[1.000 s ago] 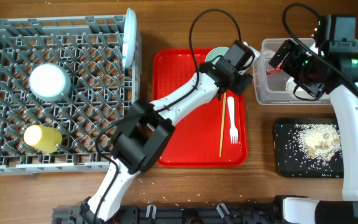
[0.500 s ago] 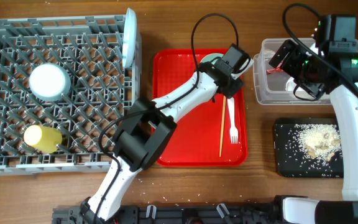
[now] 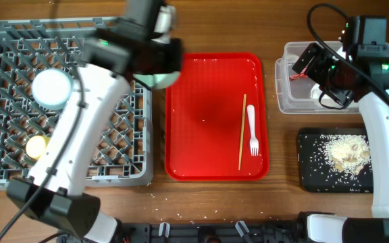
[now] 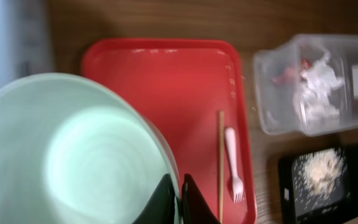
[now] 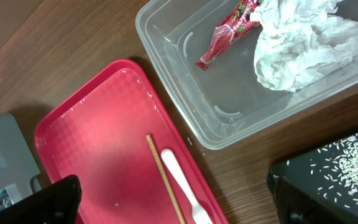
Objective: Sort waste into correct bins and load items into the dishwasher rack
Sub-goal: 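Lift the green bowl with the left gripper and carry it over the rack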
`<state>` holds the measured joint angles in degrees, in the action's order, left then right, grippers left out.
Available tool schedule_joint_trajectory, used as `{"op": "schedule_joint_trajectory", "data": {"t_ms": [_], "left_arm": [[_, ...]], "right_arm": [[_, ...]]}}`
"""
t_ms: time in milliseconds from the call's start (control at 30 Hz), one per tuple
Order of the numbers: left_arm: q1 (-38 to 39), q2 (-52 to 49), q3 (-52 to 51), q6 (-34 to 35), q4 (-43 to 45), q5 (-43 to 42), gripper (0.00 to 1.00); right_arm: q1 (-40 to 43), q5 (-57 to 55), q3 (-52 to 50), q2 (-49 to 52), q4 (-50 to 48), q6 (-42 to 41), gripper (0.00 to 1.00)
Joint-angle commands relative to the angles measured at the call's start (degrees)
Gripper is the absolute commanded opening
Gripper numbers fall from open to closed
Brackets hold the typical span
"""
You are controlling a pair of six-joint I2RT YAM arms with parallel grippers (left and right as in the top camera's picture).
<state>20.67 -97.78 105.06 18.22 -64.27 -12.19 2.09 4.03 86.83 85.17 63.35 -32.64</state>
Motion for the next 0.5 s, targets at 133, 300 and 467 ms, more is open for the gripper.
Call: {"op": "schedule_joint_trajectory", "data": {"t_ms": [133, 300, 467], "left_arm": [[-28.5, 0.3, -0.2, 10.8, -6.2, -7.9, 0.04], [-34.8, 0.3, -0.2, 12.2, -9.0, 2.6, 0.04], [-34.8, 0.3, -0.2, 18.3, -11.5, 22.6, 0.04]], "right_arm": [[0.0, 0.3, 0.8, -0.2, -0.1, 1.0, 1.00], [0.0, 0.3, 0.8, -0.2, -0.1, 1.0, 1.00], [0.0, 0.3, 0.8, -0.2, -0.1, 1.0, 1.00]]}}
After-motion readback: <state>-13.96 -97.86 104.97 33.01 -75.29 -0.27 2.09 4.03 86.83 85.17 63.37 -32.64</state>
